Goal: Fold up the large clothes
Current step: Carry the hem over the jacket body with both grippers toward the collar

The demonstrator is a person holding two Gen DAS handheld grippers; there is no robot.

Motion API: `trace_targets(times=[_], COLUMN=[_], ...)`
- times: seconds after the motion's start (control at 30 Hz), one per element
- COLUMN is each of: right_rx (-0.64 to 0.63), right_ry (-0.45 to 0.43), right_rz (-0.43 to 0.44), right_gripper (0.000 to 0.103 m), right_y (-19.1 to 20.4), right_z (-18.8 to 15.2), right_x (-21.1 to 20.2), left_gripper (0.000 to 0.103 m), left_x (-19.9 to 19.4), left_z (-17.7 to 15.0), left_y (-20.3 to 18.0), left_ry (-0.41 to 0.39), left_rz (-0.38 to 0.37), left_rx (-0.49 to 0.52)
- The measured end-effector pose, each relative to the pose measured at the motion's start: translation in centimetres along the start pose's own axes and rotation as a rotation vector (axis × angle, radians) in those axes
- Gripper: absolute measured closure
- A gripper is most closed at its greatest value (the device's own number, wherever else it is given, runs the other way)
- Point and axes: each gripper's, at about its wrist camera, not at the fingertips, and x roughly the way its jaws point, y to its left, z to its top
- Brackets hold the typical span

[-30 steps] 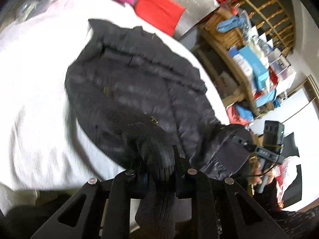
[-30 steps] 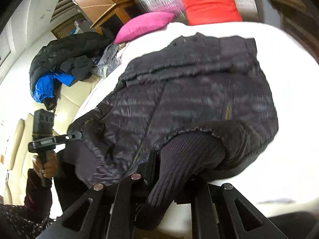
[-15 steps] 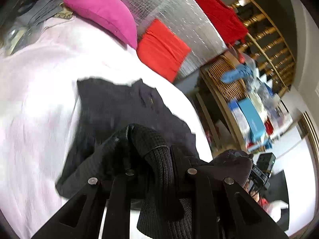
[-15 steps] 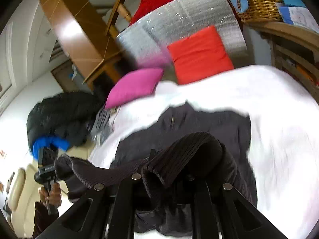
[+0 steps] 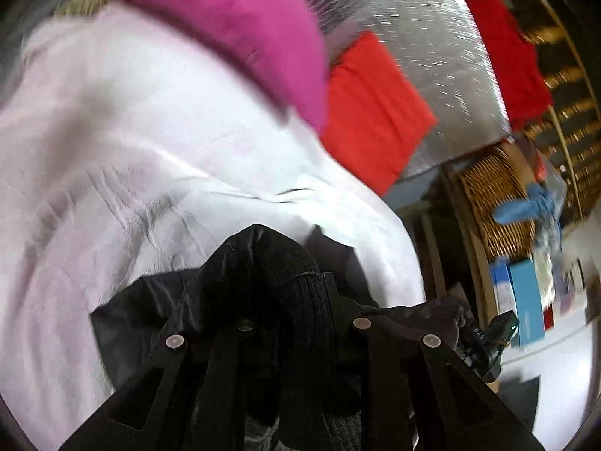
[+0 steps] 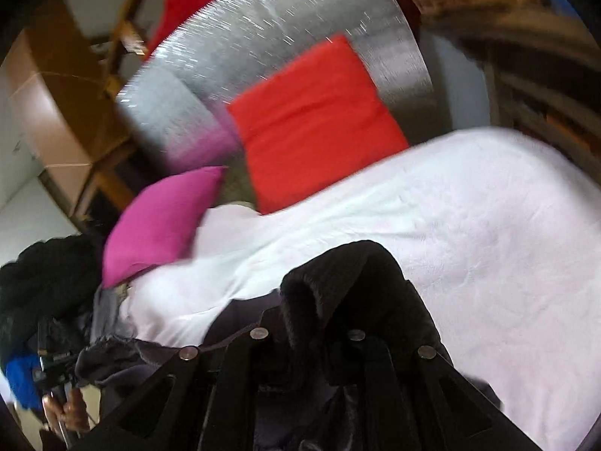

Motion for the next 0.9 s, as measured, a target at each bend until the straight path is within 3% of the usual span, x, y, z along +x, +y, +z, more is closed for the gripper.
trace_targets(times=[0.27, 0.37, 0.47, 0.53, 0.6, 0.63, 0.67, 0.7, 0.73, 0.8, 0.9], right_rx=[-0.037, -0.012, 0.086, 0.177, 0.250, 0.288, 0.306, 0.315, 0.302, 0.274, 0.234], right_ry=[-0.028, 0.070, 0.190, 0.195, 0.177, 0.153, 0.133, 0.088, 0.047, -0.065, -0.078], right_rz=[-0.042, -0.036, 0.027, 0.126, 0.198, 0.218, 0.218, 0.196, 0.176, 0.142, 0.129], right_gripper=[0.092, 0.091, 0.089, 0.087, 0.083, 0.076, 0.059, 0.042, 0.013, 0.010, 0.010], right_y=[0.0, -0.2, -1.5, -2.6, -3.7, -4.4, -4.8, -5.2, -5.4, -5.6, -5.2], right_z=[2.2, 2.7, 2.7, 2.9, 3.1, 3.2, 3.2, 3.2, 3.2, 2.8, 1.6], right_x=[7.3, 10.3, 11.5, 10.0, 8.0, 6.6, 5.5, 3.4, 1.5, -2.7, -6.9], left_gripper=[0.083, 0.080, 0.079, 0.076, 0.067, 0.057, 0.035, 0.022, 0.011, 0.011, 0.011], left_x=[2.8, 5.0, 5.0, 4.1, 3.0, 2.5, 1.5, 0.1, -1.0, -4.0, -6.2], left_z=[3.8, 2.8, 1.1, 0.7, 0.3, 0.1, -0.2, -0.6, -0.9, -2.1, -4.8], left_y=[0.9, 4.1, 6.8, 6.8, 5.8, 5.5, 5.1, 4.6, 4.3, 3.5, 2.7], left_ry=[-0.033, 0.001, -0.022, -0.027, -0.021, -0.029, -0.056, -0.105, -0.158, -0.262, -0.251], left_rz=[0.027, 0.078, 0.004, -0.011, 0.002, 0.006, 0.019, 0.044, 0.058, 0.041, 0.071], left_rx=[0.031, -0.034, -0.120, -0.123, -0.099, -0.094, -0.088, -0.084, -0.079, -0.056, -0.060])
